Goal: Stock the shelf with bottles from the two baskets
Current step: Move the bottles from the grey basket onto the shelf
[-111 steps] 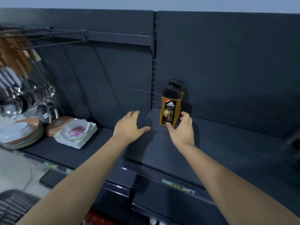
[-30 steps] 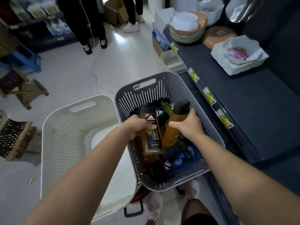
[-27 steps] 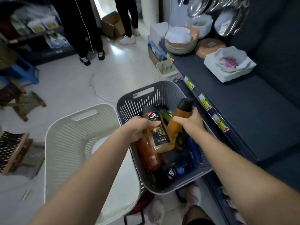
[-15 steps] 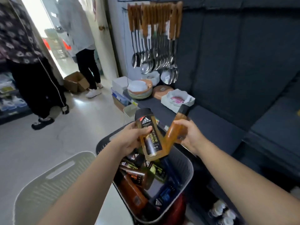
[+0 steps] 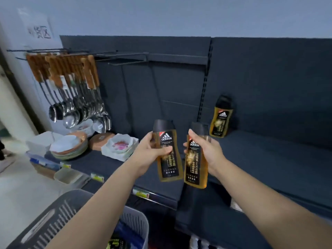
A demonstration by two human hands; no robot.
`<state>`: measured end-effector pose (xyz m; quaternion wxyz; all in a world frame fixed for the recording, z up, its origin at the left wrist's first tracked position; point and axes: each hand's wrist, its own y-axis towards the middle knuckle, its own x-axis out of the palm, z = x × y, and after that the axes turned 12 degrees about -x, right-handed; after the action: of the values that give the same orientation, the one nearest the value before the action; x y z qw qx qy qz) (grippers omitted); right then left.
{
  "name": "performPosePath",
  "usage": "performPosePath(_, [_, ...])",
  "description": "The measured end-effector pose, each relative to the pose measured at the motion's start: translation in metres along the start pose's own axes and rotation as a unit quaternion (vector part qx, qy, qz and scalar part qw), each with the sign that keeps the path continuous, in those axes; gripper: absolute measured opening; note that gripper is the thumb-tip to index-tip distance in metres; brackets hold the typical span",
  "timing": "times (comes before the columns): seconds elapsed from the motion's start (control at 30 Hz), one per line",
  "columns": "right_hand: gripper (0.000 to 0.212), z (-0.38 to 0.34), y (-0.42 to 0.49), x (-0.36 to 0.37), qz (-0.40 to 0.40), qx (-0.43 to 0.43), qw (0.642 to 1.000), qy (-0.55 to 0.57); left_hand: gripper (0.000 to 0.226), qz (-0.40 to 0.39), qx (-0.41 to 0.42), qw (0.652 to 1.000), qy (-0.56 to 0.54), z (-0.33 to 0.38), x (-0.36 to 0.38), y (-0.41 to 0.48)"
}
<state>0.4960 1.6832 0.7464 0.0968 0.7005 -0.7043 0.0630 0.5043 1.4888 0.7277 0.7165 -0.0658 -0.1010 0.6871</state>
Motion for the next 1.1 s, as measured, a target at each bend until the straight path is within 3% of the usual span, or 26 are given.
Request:
performPosePath(0.2, [0.03, -0.037, 0.029, -0.062, 0.113, -0.115, 0.979, -0.122, 0.065, -0.047, 0.059, 0.993, 0.088, 0.039, 0.074, 0.072])
performPosePath(0.37, [0.028, -0.046, 0.053, -0.108, 0.148, -0.127, 0.97, -0.148, 0.06, -0.081, 0.054, 0.988, 0.121, 0.049, 0.12, 0.124])
performPosePath(0.5, [0.025, -0.043, 0.068, -0.137, 0.131, -0.109, 0.976, -0.139, 0.061, -0.114, 0.057, 0.982, 0.136, 0.045, 0.142, 0.157])
performPosePath(0.67, [0.052, -0.036, 0.081, -0.156, 0.098, -0.085, 0.985, -0.111, 0.064, -0.14, 0.074, 0.977, 0.143, 0.046, 0.159, 0.185])
performPosePath(0.83, [0.054, -0.035, 0.089, -0.167, 0.03, -0.064, 0.989, -0.126, 0.066, -0.15, 0.062, 0.971, 0.177, 0.047, 0.158, 0.199])
performPosePath(0.97, [0.04, -0.035, 0.087, -0.171, -0.042, -0.029, 0.978, -0.203, 0.051, -0.161, 0.067, 0.966, 0.192, 0.046, 0.155, 0.196])
performPosePath(1.1, [0.048, -0.027, 0.087, -0.164, -0.061, 0.011, 0.973, -0.223, 0.05, -0.151, 0.081, 0.963, 0.207, 0.042, 0.152, 0.191])
